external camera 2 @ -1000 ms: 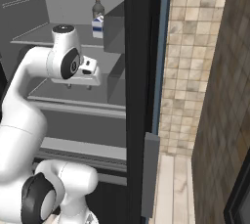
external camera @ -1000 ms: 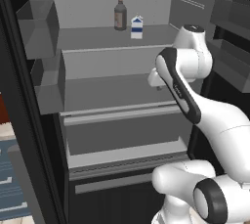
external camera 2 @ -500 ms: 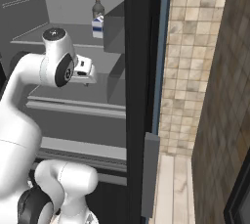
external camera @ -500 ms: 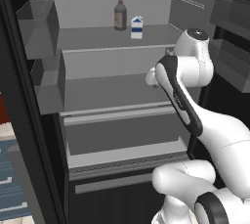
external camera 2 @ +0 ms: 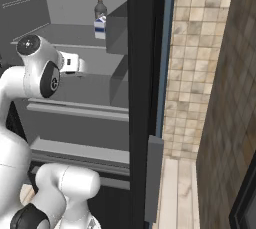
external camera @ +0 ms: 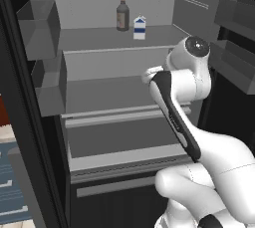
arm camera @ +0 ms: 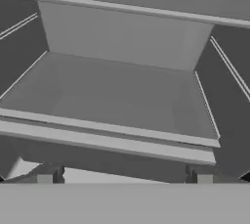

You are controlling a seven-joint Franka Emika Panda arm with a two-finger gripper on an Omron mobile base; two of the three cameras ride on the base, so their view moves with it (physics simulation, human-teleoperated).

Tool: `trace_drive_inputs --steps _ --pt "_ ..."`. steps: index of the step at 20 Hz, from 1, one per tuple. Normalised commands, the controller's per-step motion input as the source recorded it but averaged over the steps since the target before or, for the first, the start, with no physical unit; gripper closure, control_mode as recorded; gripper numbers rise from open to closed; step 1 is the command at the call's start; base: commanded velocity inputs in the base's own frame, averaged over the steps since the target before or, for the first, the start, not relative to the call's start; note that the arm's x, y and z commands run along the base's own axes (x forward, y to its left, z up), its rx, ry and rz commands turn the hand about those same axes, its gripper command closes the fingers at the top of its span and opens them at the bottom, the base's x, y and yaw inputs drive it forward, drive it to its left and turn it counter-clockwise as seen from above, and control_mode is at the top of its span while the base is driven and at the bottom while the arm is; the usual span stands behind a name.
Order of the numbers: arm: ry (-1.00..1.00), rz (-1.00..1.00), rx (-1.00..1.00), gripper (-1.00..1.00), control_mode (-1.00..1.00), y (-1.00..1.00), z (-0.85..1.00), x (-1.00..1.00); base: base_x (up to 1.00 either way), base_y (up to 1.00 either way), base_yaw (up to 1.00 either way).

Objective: Take out the milk from the fridge and place it on the tray on the counter. Then take the sugar cube near the tray and place it in the tray.

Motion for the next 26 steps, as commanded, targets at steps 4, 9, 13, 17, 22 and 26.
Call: trace_drive_inputs --steps 4,9,13,17,22,26 --pt "-0.28 0.0 -0.04 -1.0 -1.0 0.16 0.38 -0.06 0.0 0.0 0.0" --pt "-0.21 -0.01 0.0 -1.0 -1.0 0.05 0.38 -0.09 0.0 0.0 0.0" --pt "-0.18 -0.05 0.06 -1.0 -1.0 0.09 0.36 -0.03 0.0 0.0 0.0" --pt "-0.24 -0.08 0.01 -1.0 -1.0 0.08 0.44 -0.11 0.0 0.0 0.0" --pt "-0.25 -0.05 0.01 -1.0 -1.0 0.02 0.49 -0.23 0.0 0.0 0.0" --pt "-0.25 -0.01 0.05 -1.0 -1.0 0.0 0.44 -0.27 0.0 0.0 0.0"
